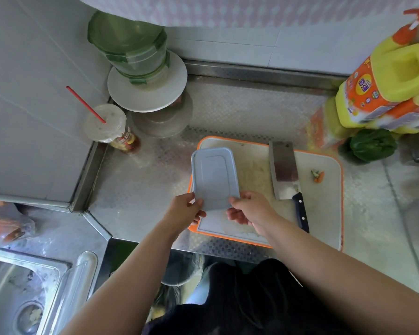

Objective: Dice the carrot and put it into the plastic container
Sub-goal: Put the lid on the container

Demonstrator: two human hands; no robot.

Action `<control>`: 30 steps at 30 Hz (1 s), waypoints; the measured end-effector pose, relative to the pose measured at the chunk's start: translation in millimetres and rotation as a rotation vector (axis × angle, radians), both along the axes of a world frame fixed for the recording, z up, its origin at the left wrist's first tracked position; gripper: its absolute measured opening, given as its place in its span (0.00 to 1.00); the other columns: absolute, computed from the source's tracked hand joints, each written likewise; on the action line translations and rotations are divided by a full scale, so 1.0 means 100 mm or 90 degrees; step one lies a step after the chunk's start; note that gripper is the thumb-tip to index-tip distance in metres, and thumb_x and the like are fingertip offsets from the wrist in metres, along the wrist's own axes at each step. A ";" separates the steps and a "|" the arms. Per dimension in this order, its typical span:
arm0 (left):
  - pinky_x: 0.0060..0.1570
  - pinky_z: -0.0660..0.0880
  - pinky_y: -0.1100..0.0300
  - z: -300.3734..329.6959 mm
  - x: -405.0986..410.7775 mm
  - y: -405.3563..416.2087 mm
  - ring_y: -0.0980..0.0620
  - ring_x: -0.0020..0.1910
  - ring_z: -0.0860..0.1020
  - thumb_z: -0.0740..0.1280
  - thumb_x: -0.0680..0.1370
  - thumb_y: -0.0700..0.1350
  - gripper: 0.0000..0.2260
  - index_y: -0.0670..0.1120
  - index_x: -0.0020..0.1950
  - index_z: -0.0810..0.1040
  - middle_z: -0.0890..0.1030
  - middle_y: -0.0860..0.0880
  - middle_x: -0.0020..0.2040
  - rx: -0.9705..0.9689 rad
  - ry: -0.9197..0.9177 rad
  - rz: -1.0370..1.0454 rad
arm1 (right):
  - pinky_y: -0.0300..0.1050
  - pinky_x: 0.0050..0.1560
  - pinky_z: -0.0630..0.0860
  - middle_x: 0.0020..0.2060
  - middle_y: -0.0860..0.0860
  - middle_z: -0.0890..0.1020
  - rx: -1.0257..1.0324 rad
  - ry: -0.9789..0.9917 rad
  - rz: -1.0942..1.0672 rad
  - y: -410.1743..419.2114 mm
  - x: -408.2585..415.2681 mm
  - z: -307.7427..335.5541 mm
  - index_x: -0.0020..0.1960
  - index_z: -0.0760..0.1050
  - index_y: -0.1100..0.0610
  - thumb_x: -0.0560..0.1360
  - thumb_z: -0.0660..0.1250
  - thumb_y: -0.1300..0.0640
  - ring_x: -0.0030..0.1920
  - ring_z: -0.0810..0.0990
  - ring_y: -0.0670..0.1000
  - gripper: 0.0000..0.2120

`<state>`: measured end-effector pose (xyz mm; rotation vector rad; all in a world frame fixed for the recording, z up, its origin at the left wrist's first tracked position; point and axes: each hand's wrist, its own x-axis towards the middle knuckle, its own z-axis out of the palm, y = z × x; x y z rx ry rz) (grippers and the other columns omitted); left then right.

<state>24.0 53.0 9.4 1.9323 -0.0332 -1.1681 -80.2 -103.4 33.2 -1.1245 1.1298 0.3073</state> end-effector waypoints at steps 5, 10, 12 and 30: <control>0.29 0.72 0.62 -0.04 -0.04 -0.02 0.53 0.27 0.73 0.60 0.82 0.41 0.14 0.40 0.67 0.73 0.81 0.47 0.31 0.010 -0.001 0.028 | 0.40 0.29 0.74 0.33 0.57 0.82 0.007 -0.007 -0.008 0.02 -0.03 0.04 0.55 0.73 0.63 0.78 0.66 0.58 0.28 0.81 0.51 0.10; 0.26 0.69 0.61 -0.08 -0.05 -0.16 0.51 0.24 0.73 0.55 0.84 0.43 0.15 0.41 0.70 0.66 0.81 0.47 0.28 0.005 -0.007 0.059 | 0.37 0.25 0.70 0.33 0.56 0.81 -0.054 0.001 -0.008 0.08 -0.01 0.02 0.53 0.72 0.62 0.79 0.65 0.56 0.27 0.79 0.51 0.09; 0.25 0.69 0.62 -0.09 -0.01 -0.19 0.51 0.23 0.73 0.55 0.84 0.43 0.14 0.38 0.68 0.68 0.81 0.47 0.28 -0.002 -0.013 0.061 | 0.36 0.22 0.67 0.31 0.56 0.80 -0.060 0.000 -0.037 0.08 0.03 -0.01 0.52 0.73 0.63 0.78 0.66 0.58 0.26 0.77 0.51 0.08; 0.38 0.68 0.55 0.25 -0.04 -0.34 0.46 0.42 0.76 0.58 0.83 0.50 0.14 0.48 0.67 0.67 0.76 0.52 0.39 0.115 -0.337 0.180 | 0.40 0.32 0.72 0.47 0.58 0.82 -0.055 -0.068 -0.032 -0.21 -0.05 0.10 0.63 0.68 0.59 0.79 0.64 0.61 0.33 0.78 0.50 0.13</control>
